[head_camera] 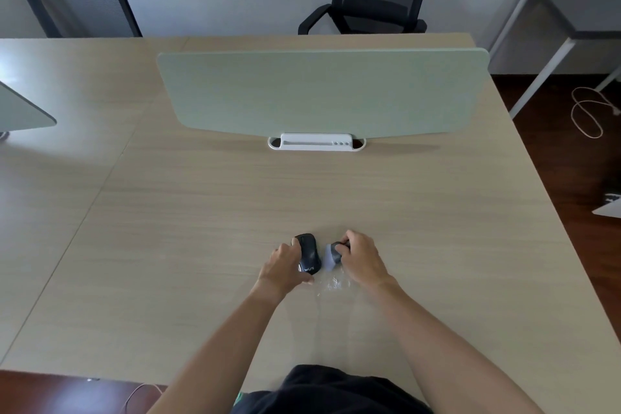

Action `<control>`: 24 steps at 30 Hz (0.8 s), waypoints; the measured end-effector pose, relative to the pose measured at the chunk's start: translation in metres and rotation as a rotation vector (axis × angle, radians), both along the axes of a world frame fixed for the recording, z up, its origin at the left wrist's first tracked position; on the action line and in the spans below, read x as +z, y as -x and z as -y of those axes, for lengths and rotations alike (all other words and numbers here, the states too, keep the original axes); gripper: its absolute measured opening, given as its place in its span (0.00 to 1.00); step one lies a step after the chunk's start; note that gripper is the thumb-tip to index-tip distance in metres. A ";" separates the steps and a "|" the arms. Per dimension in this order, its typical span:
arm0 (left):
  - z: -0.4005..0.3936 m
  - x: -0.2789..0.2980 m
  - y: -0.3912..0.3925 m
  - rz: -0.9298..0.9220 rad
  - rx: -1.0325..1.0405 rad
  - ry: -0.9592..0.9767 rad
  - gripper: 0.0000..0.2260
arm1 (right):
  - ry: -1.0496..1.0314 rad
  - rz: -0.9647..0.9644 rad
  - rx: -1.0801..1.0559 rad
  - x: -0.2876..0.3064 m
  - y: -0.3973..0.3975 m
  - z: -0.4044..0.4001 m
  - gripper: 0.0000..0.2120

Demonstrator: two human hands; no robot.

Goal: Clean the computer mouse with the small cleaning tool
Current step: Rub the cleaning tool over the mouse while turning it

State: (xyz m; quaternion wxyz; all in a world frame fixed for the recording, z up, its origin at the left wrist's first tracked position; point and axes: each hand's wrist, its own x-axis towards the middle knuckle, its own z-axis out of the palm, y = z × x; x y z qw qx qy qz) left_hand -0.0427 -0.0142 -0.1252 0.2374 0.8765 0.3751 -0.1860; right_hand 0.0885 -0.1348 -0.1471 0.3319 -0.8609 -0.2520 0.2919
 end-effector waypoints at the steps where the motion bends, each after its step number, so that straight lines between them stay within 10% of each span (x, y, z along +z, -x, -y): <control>1: -0.001 0.001 0.000 -0.005 -0.008 0.000 0.33 | -0.006 0.011 -0.036 0.000 -0.001 0.001 0.05; 9: -0.008 -0.001 0.000 0.161 -0.186 -0.149 0.32 | -0.186 -0.150 -0.031 0.011 0.011 -0.003 0.04; 14: -0.012 -0.008 0.003 0.083 -0.394 -0.223 0.35 | -0.023 0.105 -0.019 0.006 0.009 -0.005 0.05; 24: -0.017 -0.013 0.005 0.121 -0.163 -0.078 0.29 | -0.076 0.008 0.090 0.004 0.008 0.001 0.05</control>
